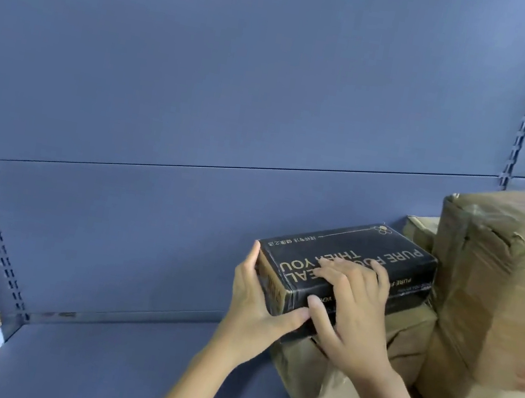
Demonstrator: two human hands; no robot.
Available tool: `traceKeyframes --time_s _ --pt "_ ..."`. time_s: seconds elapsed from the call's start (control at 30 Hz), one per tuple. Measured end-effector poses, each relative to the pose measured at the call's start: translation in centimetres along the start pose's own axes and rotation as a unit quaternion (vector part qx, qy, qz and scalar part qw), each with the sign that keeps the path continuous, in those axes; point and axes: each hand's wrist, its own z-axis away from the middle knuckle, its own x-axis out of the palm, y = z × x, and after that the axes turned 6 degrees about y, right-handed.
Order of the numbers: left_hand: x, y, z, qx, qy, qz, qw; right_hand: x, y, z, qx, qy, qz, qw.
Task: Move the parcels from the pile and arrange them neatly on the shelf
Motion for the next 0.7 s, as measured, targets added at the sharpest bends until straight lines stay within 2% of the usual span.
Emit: traceKeyframes --time_s 0.3,0.43,0.5,0.6,0.7 --pt "0.3 0.3 1.0 0.036 0.049 -0.029 0.998 -0.6 -1.1 -0.4 0.059 -0.023 0.010 0.998" --pt "1.3 0.5 2.7 0.068 0.123 -0.035 0.990 -1.1 -1.9 -0.1 0.107 -0.018 -0.057 0.992" --pt "1.7 0.3 3.9 0.080 0.162 -0.019 0.983 -1.1 -2.9 0.9 0.186 0.009 -0.112 0.976" --pt "1.8 -0.1 5.0 0.095 0.186 -0.015 0.978 -0.8 -4.7 2.2 0.321 0.036 -0.207 0.923" --pt "1.8 -0.3 5.5 0.085 0.202 0.005 0.976 -0.8 -5.4 1.7 0.385 0.048 -0.257 0.885"
